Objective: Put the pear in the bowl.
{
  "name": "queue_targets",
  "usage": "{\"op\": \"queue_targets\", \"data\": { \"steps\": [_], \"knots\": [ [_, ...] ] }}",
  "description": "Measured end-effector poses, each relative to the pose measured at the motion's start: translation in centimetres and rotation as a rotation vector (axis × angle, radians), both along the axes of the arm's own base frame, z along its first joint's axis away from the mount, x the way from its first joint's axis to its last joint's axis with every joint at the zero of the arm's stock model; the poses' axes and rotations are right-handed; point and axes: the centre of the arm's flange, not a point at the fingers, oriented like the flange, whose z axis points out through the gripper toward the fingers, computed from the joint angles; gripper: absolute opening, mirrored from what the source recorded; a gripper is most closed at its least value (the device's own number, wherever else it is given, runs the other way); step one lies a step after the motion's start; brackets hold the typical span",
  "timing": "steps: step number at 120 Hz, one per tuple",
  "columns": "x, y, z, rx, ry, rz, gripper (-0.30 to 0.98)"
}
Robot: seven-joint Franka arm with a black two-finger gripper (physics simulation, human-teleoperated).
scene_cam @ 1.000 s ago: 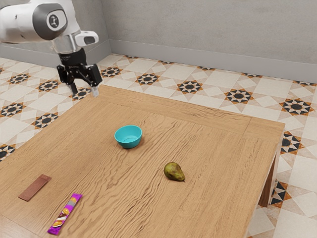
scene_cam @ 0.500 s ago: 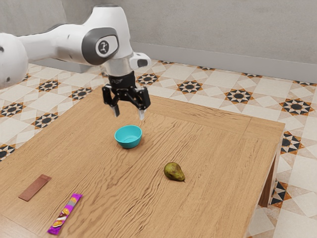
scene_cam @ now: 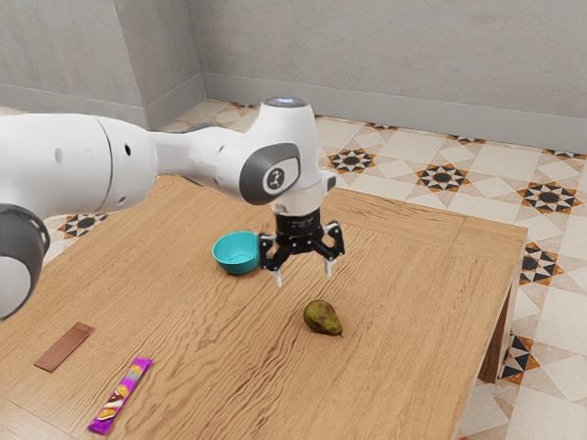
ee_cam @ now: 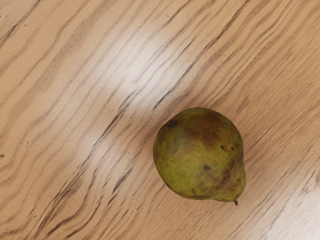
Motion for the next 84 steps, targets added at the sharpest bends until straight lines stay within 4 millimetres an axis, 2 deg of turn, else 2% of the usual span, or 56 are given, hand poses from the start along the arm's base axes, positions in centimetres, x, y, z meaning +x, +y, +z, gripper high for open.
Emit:
{"op": "queue_targets", "data": {
  "steps": [18,37,53,84],
  "knots": [
    [0.9,-1.5,-4.2,0.003,-0.018,0.185,0.67],
    [1.5,-2.5,-7.4,0.009,-0.047,0.349,0.67],
    [1.8,-2.7,-9.3,0.013,-0.057,0.464,0.67],
    [1.6,-2.3,-11.3,0.015,-0.048,0.638,0.67]
  ]
}}
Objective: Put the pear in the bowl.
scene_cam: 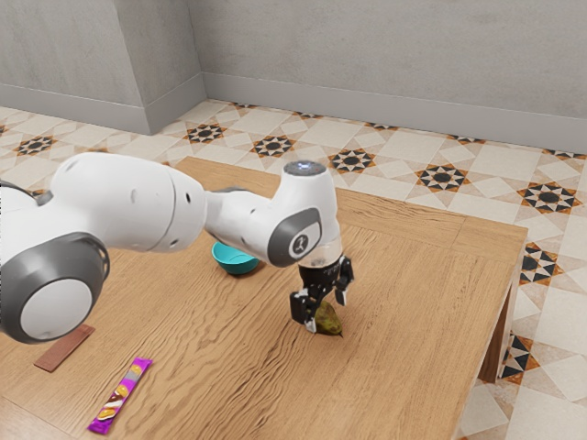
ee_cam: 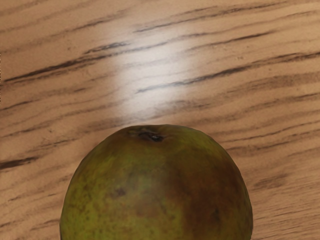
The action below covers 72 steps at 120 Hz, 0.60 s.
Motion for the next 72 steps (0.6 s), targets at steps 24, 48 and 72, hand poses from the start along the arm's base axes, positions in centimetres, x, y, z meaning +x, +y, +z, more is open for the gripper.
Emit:
{"op": "queue_targets", "data": {
  "steps": [24,48,72],
  "knots": [
    [-0.2,0.4,-0.9,0.0,0.001,0.09,0.63],
    [0.0,0.9,-0.9,-0.001,-0.003,0.156,0.48],
    [-0.1,1.0,-1.1,0.0,0.001,0.196,0.41]
  ]
}}
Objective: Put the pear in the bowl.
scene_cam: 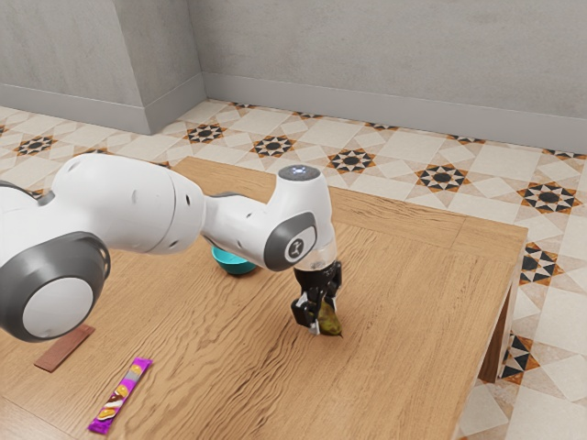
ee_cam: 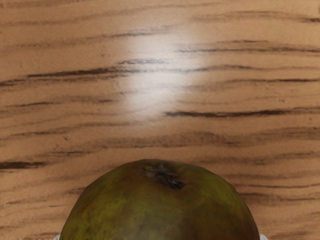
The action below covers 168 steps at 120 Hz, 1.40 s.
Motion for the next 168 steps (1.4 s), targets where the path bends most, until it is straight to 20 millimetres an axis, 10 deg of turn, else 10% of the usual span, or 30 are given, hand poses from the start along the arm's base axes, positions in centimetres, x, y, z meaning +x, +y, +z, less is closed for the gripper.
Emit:
{"op": "queue_targets", "data": {
  "steps": [42,74,131,168],
  "knots": [
    [0.9,1.8,4.0,-0.022,-0.048,0.067,0.36],
    [3.6,12.8,7.7,-0.029,-0.107,0.232,0.32],
    [6.3,24.4,5.7,0.021,-0.126,0.355,0.38],
    [6.9,25.2,5.8,0.023,-0.139,0.361,0.56]
  ]
}}
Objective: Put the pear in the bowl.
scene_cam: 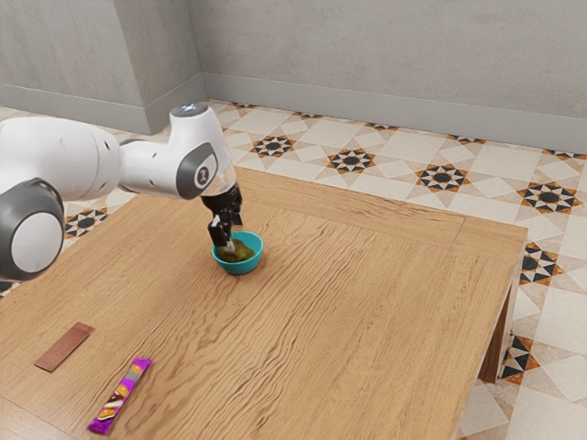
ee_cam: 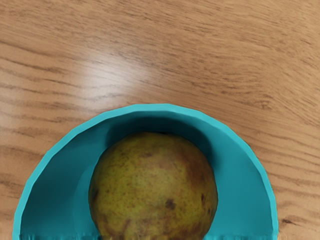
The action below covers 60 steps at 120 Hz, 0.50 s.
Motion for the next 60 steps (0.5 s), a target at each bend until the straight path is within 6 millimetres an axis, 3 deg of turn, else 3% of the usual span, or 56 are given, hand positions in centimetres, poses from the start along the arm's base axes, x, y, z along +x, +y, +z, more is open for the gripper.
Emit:
{"op": "queue_targets", "data": {
  "steps": [14,37,60],
  "knots": [
    [-1.6,-0.6,3.9,-0.002,-0.018,-0.024,0.6],
    [-8.2,0.0,15.7,-0.002,-0.021,-0.2,0.64],
    [-11.2,0.5,21.3,0.022,0.008,-0.526,0.65]
  ]
}}
